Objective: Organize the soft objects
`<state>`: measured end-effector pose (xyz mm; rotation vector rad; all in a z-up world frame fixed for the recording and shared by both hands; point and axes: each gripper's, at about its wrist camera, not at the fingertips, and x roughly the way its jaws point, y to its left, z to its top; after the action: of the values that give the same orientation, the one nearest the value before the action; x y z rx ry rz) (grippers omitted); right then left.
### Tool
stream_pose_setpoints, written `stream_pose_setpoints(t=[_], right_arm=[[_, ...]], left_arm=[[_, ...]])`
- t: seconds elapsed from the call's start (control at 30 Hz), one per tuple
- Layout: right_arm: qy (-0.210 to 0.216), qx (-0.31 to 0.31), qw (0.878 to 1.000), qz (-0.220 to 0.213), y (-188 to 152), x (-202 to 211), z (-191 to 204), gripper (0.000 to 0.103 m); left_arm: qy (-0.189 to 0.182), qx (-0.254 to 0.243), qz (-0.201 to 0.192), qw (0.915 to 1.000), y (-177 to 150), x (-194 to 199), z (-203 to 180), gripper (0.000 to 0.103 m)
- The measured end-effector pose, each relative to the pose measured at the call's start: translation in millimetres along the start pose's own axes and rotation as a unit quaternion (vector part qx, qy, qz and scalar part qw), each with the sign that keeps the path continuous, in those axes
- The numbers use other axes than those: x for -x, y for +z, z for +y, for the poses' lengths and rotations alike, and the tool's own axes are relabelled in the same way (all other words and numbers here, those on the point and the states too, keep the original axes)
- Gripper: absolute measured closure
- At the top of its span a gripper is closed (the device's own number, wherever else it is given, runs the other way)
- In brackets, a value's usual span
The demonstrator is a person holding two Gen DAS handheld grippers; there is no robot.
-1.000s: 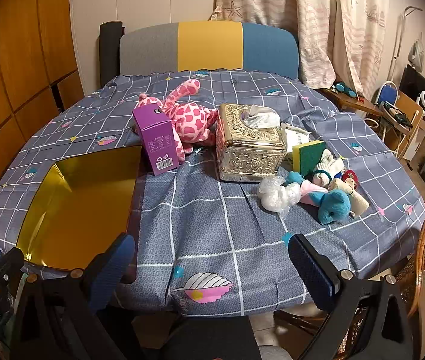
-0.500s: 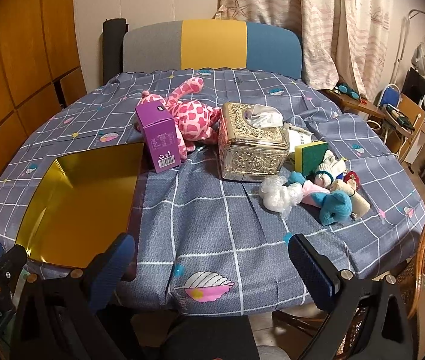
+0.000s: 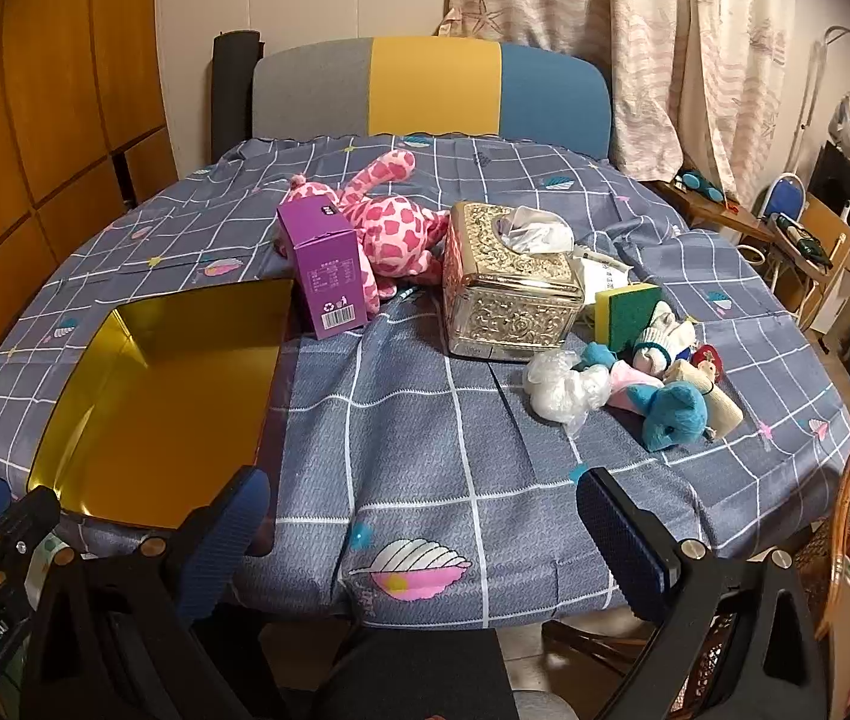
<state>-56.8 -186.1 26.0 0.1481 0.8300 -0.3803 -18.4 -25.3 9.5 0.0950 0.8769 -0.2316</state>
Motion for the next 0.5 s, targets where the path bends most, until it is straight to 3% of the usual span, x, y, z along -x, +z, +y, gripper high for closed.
stream_pose_setpoints(t=[0.5], right_arm=[[-0.001, 0.001, 1.000, -0.001, -0.5, -0.6, 0.0, 0.000]], left_arm=[[-0.005, 0.005, 0.007, 0.9999, 0.4, -3.2, 1.3, 0.056]])
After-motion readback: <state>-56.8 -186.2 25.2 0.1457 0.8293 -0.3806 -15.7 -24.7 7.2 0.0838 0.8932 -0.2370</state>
